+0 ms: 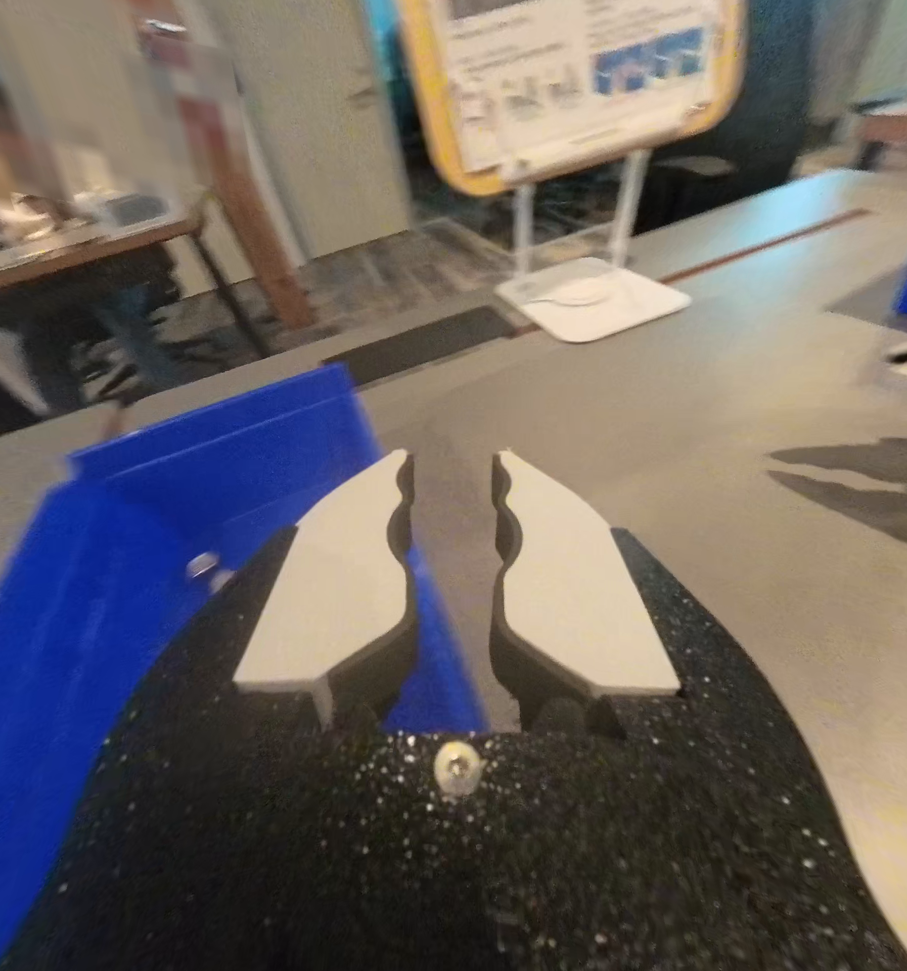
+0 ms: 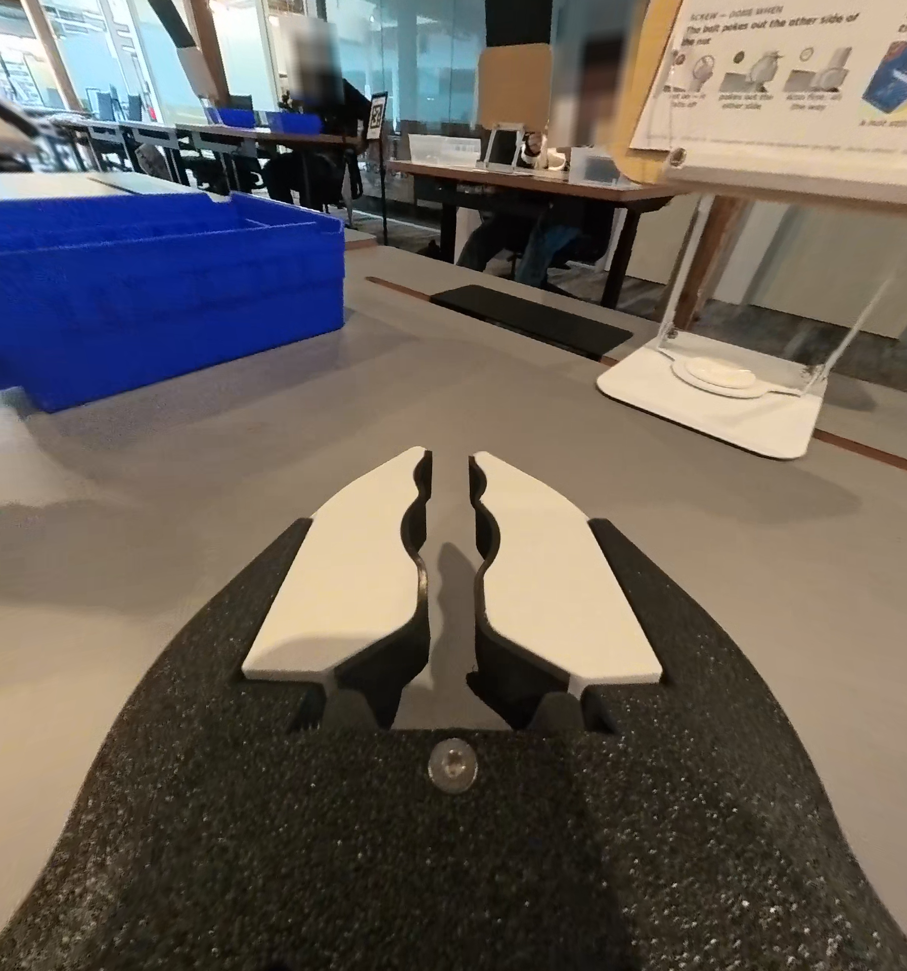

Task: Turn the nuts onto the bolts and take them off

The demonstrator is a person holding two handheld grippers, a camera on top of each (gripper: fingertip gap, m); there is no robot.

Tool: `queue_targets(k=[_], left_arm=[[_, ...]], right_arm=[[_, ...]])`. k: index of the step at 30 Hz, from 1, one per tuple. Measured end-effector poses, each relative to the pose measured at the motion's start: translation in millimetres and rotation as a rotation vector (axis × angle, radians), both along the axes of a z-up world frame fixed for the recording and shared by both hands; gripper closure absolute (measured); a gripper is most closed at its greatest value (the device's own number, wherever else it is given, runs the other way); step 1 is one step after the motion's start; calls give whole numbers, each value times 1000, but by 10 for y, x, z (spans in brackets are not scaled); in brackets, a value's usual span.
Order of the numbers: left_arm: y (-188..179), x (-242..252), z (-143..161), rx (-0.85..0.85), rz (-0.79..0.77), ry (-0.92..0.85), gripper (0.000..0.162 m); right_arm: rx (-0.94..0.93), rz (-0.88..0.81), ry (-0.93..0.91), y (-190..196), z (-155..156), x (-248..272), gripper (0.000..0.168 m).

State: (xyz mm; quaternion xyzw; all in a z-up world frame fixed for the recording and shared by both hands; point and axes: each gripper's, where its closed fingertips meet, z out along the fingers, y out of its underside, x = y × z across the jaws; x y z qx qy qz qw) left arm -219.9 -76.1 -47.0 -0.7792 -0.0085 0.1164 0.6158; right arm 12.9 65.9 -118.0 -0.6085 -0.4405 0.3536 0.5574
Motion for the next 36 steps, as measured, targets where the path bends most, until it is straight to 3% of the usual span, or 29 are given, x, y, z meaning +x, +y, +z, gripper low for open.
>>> queue_targets(k=[3,5,10,18,23,24,29,33,36], left_arm=[[-357,-616,21,-6,145,-59,136],[-414,-930,-165,-91,172,-130,134],[-260,-1423,-720,-312,206,-235,121],[-154,-1772,-1178,-567,338,-221,110],[-169,-1894,-1343,-680,406,-186,127],[-170,-1893,-1373,-704,406,-178,143],[-140,-1799,-1240,-697,388,-126,143],[-48,-1464,-678,-525,340,-60,143],[106,-905,-171,-371,214,17,144]], right_arm=[[2,10,-21,-17,-30,-36,155],[9,12,-29,-22,-38,-49,156],[26,26,-40,-50,-45,-67,156],[36,46,-48,-81,-54,-83,158],[35,58,-46,-94,-52,-87,159],[35,61,-46,-98,-52,-88,159],[36,62,-50,-100,-57,-93,160],[35,58,-50,-93,-57,-98,161],[34,48,-46,-76,-52,-95,162]])
